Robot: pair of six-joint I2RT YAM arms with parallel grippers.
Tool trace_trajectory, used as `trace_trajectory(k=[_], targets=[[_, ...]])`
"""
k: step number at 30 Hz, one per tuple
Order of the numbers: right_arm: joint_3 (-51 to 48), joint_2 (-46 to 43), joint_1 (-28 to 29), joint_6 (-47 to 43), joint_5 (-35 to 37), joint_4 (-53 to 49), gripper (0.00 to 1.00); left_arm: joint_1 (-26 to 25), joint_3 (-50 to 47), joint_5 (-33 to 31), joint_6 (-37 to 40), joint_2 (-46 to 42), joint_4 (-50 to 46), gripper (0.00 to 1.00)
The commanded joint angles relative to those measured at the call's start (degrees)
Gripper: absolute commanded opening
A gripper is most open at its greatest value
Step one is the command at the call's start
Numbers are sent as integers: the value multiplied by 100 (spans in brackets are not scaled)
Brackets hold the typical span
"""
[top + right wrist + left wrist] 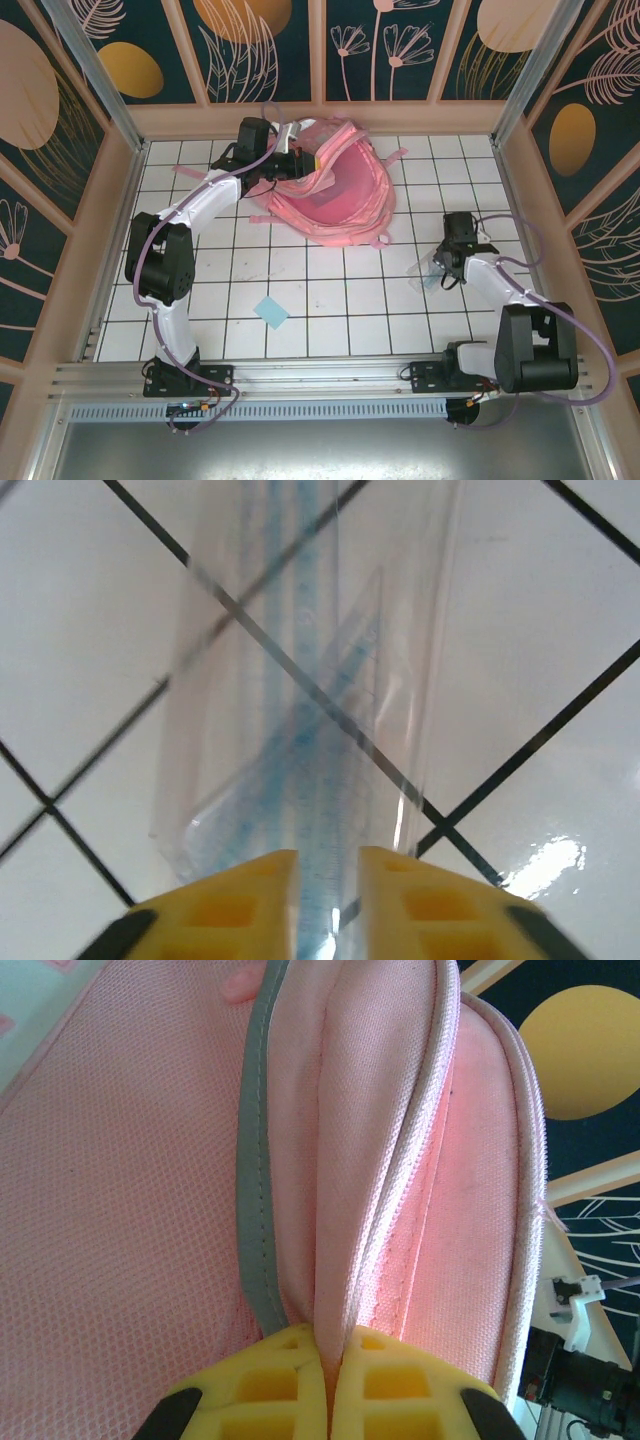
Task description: Pack the student bag
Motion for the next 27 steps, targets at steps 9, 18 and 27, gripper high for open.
trace_trajectory(k=[9, 18, 27], targets=[[498, -360, 38, -698, -104, -341, 1, -39, 120, 92, -166, -338, 611, 0], [326, 289, -47, -639, -113, 121, 87, -39, 89, 92, -223, -329, 646, 0], [335, 1213, -1, -475, -225, 536, 99, -46, 62, 12, -153, -408, 585, 0]])
